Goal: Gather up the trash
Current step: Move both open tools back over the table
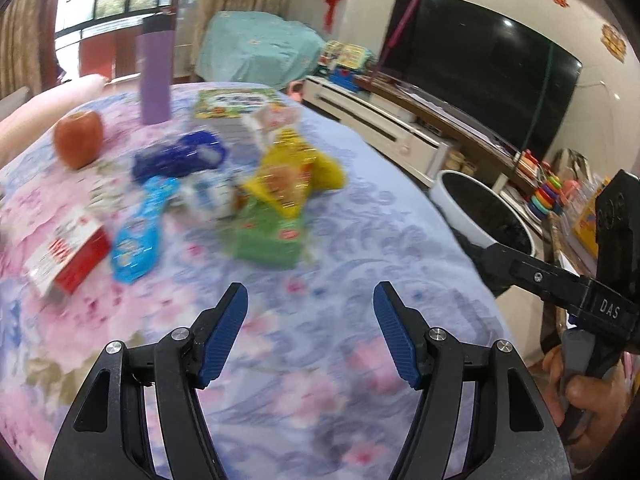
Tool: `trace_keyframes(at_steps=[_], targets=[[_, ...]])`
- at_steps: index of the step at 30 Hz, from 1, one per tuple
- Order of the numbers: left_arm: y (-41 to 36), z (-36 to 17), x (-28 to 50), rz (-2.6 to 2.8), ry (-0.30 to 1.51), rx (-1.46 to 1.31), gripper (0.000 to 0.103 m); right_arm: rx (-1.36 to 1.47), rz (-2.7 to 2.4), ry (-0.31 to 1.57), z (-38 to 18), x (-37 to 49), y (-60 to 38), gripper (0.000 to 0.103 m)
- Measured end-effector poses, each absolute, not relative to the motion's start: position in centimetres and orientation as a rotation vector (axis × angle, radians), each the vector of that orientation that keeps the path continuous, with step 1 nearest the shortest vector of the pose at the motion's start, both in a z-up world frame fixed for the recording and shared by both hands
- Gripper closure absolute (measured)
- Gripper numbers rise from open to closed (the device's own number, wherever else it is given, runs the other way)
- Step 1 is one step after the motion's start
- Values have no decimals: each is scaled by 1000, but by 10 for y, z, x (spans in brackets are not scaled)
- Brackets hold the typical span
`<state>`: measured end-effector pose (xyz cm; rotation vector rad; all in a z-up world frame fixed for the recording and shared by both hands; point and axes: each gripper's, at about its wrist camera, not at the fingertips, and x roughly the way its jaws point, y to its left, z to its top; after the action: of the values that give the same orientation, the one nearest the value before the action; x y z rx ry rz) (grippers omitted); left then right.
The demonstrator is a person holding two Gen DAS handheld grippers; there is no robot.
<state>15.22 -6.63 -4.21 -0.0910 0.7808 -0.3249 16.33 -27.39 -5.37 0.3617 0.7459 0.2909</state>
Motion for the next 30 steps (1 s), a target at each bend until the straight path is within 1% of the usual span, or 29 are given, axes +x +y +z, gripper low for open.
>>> trace_keyframes(at_steps=[13, 20, 23, 25, 28, 30], targets=[[8, -56, 146, -211, 794, -146, 36, 315, 355, 764, -58, 176, -217, 9], [44, -61, 152, -145, 807, -149, 33, 296, 380, 778, -66, 188, -190, 9], [57, -61, 154, -119, 804, -137, 29, 289, 382, 792, -71, 196, -177, 9], [66, -60, 156, -93, 796, -126, 24, 282, 386, 797, -74, 200, -168, 9], [81, -60, 161, -61, 791, -120, 21, 263, 388, 806, -77, 208, -156, 9], [91, -60, 166, -37, 790, -120, 20, 260, 392, 812, -78, 214, -149, 9]])
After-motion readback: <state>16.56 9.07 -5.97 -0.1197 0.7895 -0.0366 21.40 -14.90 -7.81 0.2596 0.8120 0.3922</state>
